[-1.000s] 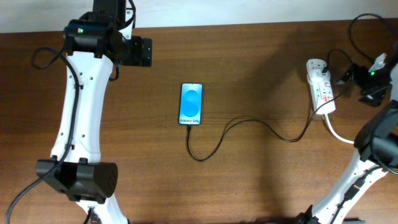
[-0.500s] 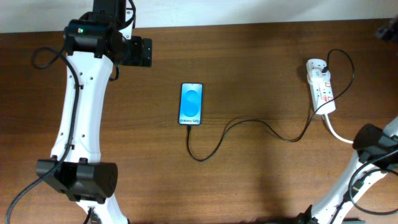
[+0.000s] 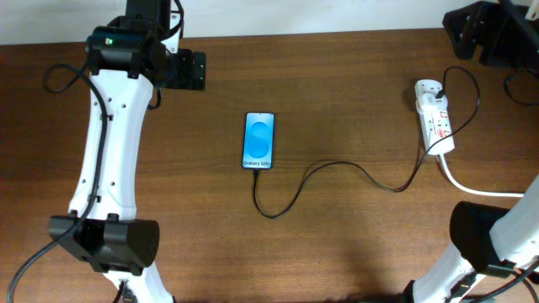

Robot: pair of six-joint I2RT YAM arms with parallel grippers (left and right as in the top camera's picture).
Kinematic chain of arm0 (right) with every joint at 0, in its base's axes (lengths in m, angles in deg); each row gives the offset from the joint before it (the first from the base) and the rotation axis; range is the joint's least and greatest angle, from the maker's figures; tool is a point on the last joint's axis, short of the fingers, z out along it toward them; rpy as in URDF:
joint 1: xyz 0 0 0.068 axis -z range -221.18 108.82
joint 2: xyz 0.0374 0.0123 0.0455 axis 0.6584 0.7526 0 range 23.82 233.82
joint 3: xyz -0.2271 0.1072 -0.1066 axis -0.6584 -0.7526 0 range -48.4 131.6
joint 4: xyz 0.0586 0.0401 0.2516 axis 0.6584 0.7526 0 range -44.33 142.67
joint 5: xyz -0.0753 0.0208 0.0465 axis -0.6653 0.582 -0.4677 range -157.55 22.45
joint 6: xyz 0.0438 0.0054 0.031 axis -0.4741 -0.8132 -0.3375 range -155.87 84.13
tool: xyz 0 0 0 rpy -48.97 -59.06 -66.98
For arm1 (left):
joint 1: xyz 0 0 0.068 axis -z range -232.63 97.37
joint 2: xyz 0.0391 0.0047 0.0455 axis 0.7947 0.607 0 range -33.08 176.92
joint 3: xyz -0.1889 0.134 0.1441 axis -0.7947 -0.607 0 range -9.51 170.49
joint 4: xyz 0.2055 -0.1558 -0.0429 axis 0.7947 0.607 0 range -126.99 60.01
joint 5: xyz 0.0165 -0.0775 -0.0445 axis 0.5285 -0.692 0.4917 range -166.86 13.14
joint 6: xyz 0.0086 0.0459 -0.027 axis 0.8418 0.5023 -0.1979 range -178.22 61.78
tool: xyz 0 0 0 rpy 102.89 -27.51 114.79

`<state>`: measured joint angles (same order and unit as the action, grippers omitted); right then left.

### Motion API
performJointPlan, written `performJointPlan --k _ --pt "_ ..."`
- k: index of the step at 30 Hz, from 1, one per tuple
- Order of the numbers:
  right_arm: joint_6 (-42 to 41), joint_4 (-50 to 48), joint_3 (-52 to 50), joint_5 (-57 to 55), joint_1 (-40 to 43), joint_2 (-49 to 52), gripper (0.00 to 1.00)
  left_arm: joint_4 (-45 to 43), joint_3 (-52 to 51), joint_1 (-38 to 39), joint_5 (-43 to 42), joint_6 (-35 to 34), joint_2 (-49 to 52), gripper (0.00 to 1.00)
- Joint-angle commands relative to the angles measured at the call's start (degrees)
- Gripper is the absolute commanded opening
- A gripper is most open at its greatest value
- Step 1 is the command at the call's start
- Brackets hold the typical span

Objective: Plug charger to phone and switch on socket

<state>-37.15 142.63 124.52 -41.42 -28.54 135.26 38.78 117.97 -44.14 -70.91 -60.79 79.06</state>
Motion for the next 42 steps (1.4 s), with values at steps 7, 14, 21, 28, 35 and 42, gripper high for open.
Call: performJointPlan --k 7,14,21,28,35,42 --pt "-0.85 0.33 0.17 1.09 -0.33 -4.83 0.98 -0.09 -0.04 -0.04 -0.2 0.74 -0.5 0.99" --pt "2.8 -0.15 -0.02 -5.7 -1.42 -5.29 0.98 -0.09 -0.04 -0.02 -0.2 0.74 -0.5 0.99" --pt "9.01 -27.67 -39.91 -11.43 -9.68 -26.21 0.98 -0.09 -0.04 -0.04 -0.2 0.74 -0.5 0.99" --pt "9.09 -43.32 -67.36 -11.93 -9.68 -41.0 0.98 -0.09 -0.04 -0.02 -0.2 0.74 -0.5 0.99" --pt "14.58 -65.96 -97.88 -11.85 -9.68 -58.25 0.98 -0.09 -0.04 -0.04 -0.2 0.74 -0.5 0.99" --pt "22.08 -85.81 -138.07 -11.85 -9.62 -87.91 0.98 -0.11 -0.04 -0.04 -0.2 0.74 -0.5 0.99"
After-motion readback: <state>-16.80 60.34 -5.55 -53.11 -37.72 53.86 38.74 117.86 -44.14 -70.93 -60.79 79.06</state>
